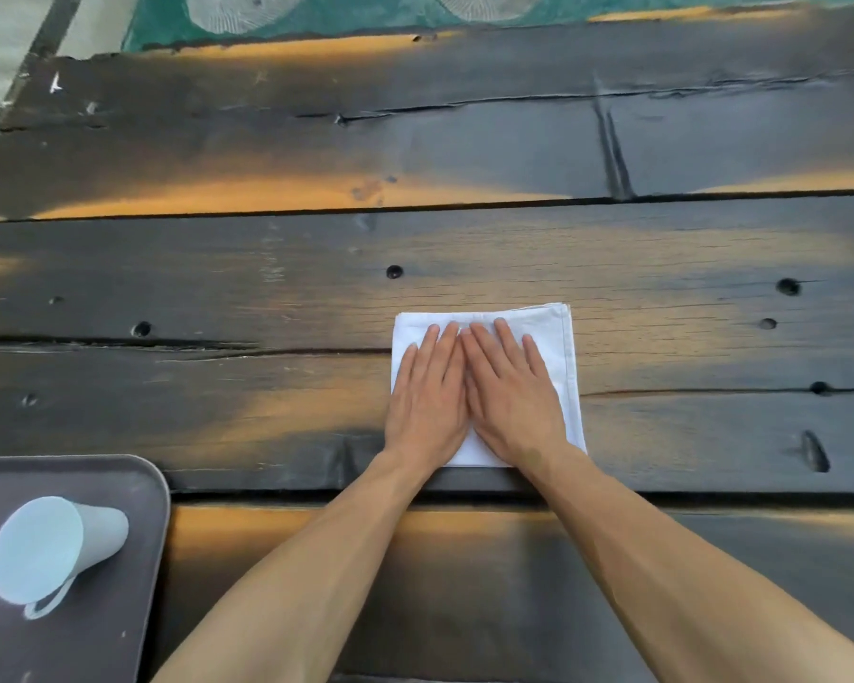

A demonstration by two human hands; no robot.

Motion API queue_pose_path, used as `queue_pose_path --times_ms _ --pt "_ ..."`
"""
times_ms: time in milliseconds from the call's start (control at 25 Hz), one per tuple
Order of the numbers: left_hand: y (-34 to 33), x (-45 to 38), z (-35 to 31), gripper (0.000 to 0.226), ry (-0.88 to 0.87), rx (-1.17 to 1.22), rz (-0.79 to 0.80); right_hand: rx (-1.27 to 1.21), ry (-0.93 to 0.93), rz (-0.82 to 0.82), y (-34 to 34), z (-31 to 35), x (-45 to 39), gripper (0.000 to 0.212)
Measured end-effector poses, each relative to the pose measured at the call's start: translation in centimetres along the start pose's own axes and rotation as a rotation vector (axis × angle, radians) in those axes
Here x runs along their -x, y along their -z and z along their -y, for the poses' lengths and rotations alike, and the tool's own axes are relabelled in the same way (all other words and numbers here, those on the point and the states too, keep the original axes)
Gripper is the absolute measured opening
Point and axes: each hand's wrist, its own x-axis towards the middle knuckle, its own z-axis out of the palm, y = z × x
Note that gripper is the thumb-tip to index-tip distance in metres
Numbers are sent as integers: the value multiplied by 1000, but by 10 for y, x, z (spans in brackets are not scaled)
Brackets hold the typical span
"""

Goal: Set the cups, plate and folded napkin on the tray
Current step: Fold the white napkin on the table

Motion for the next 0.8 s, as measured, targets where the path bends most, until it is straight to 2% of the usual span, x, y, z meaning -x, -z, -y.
queue_pose_path --times_ms 80,280,480,800 --pt "-11 -3 6 56 17 -67 43 22 -50 -15 -14 -7 -1 54" --pt "-13 -3 7 61 20 -148 31 37 -78 -31 -20 -9 0 60" --pt "-4 1 23 74 49 -124 60 75 -123 -28 -15 -22 9 62" --pt "4 15 51 71 52 -175 91 31 -258 9 -11 -55 30 62"
